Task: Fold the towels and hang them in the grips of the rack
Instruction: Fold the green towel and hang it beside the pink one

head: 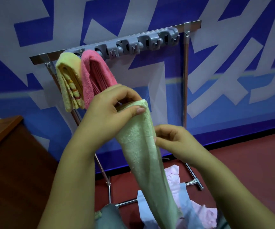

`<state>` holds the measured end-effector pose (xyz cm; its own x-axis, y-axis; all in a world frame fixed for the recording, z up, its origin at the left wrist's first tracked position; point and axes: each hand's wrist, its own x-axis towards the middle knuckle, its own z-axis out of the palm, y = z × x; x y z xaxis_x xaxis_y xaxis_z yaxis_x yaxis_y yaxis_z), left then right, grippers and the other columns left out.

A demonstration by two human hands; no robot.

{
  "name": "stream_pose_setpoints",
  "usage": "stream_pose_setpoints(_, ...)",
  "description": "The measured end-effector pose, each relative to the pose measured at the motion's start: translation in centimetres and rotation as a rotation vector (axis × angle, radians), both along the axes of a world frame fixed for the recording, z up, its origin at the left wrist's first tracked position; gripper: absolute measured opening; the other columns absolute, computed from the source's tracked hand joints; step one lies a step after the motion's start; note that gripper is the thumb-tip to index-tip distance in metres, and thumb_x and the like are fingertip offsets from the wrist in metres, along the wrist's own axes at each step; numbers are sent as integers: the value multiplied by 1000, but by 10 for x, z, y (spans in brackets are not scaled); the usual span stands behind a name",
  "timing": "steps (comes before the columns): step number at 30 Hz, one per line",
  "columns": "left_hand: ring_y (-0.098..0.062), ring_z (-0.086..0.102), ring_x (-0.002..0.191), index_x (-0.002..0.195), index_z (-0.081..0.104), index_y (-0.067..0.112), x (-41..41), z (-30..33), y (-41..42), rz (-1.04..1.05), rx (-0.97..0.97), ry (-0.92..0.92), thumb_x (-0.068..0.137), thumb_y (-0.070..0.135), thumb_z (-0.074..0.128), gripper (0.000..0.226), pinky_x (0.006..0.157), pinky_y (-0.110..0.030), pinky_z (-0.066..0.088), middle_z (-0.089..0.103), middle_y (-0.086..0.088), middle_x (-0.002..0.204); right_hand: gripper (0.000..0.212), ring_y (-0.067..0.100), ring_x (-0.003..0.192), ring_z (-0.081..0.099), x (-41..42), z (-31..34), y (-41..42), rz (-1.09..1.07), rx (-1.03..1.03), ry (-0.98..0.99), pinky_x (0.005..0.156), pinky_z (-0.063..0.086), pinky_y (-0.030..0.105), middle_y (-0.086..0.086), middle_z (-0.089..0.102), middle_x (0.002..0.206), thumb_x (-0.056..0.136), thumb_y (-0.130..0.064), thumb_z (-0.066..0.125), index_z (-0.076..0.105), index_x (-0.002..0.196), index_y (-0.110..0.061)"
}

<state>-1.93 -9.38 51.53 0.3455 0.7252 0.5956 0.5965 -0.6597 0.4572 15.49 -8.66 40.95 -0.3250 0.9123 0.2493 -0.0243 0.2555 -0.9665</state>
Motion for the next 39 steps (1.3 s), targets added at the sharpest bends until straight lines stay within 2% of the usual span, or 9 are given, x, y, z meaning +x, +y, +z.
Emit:
stream_pose_setpoints(3,-7,58,81,86,68,13,1,6,3,9,15,-7,74,22,69,15,74,-26,47,63,5,84,9,2,69,63,-1,-17,0,-42,-34,-79,65,49,16,-7,69,72,85,-3,64,68,82,-10)
stream_pose_setpoints(8,-5,59,81,87,69,14,-6,12,2,47,21,-28,74,24,69,17,75,-24,48,64,6,85,8,10,72,60,1,-21,2,-181,38,-105,72,53,35,-1,65,74,81,-9,69,63,76,-11)
stream_pose_setpoints(13,-4,60,81,84,67,24,-13,15,0,68,28,-92,75,24,70,10,75,-24,50,66,6,85,22,-1,58,44,-7,-28,1,-200,132,-169,58,37,13,-19,51,62,85,-13,65,47,75,-20)
stream_pose_setpoints(19,-3,59,84,91,67,23,-19,24,-1,133,61,-68,77,27,69,14,77,-24,50,65,10,89,29,8,57,30,-16,-46,5,-292,204,-197,55,30,16,-7,36,62,89,-8,56,35,78,-25)
stream_pose_setpoints(23,-4,59,83,92,67,21,-23,30,1,166,93,-90,79,21,72,13,77,-28,51,64,13,86,35,6,64,37,-17,-54,8,-317,318,-232,61,33,15,-7,43,70,77,6,42,37,70,-28)
stream_pose_setpoints(26,-3,59,83,93,66,20,-23,31,2,180,93,-81,80,21,71,14,77,-26,50,63,13,87,36,2,74,49,-15,-60,13,-339,363,-245,68,36,11,-10,50,74,70,7,39,54,71,-25)
stream_pose_setpoints(29,-2,58,82,92,66,20,-22,30,2,175,97,-81,80,20,71,12,76,-25,50,63,13,85,29,1,87,59,-15,-60,11,-318,332,-221,80,41,10,-10,61,86,78,-4,46,71,84,-17)
stream_pose_setpoints(34,-3,57,83,93,67,19,-23,31,3,191,106,-81,80,20,71,14,75,-23,48,63,11,88,31,1,86,59,-17,-57,6,-274,340,-266,78,40,8,-16,58,83,72,-45,63,71,86,-19)
stream_pose_setpoints(39,-3,58,83,94,67,17,-25,30,4,193,94,-83,80,21,71,14,76,-25,49,64,11,88,27,7,75,56,-21,-59,9,-344,413,-338,69,43,15,-16,54,73,74,-45,61,65,74,-18)
